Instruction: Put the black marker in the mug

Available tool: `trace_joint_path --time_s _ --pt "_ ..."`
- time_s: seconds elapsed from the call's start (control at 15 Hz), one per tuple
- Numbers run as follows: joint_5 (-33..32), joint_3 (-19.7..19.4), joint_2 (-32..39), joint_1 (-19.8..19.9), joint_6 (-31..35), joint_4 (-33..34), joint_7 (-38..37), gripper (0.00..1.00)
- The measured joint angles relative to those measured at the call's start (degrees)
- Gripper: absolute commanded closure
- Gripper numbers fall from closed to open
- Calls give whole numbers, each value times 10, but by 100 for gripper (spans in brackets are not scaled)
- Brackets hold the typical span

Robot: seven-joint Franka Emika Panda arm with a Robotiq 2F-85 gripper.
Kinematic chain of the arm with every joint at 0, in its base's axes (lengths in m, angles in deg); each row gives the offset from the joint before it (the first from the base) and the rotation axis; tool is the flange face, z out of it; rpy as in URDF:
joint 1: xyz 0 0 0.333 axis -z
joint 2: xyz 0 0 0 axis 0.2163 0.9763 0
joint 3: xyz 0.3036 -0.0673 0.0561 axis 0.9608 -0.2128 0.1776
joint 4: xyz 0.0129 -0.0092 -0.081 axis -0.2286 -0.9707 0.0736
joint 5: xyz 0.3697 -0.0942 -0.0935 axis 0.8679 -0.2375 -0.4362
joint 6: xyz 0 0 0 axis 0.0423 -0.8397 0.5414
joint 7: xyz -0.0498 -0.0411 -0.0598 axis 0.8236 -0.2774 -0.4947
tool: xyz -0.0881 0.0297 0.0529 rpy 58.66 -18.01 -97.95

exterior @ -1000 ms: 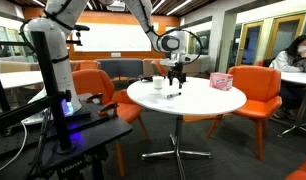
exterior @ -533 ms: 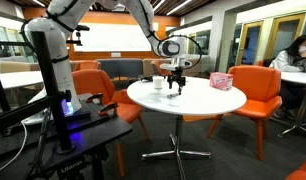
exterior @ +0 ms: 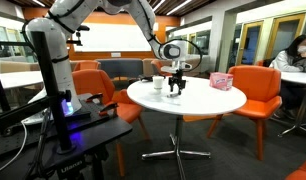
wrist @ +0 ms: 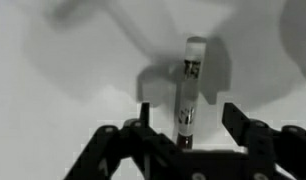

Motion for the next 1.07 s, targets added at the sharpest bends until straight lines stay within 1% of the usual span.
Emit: trace_joint_path --time_s 0.13,0.33,0.4,0.47,0.53,0.6,0.87,1.07 --pt "-1 0 6 -3 -1 9 0 65" --pt "-2 0 15 -4 -3 19 0 89" --pt "-2 0 19 -4 -4 21 0 95" --pt "-2 -1 22 -3 -4 23 0 100" --pt "-2 -1 25 -2 -4 25 -1 96" --pt "-2 -1 25 -1 -5 27 -1 95" --pt "-2 2 21 -1 -1 33 -1 95" --pt "0 19 -11 -4 34 24 -1 95"
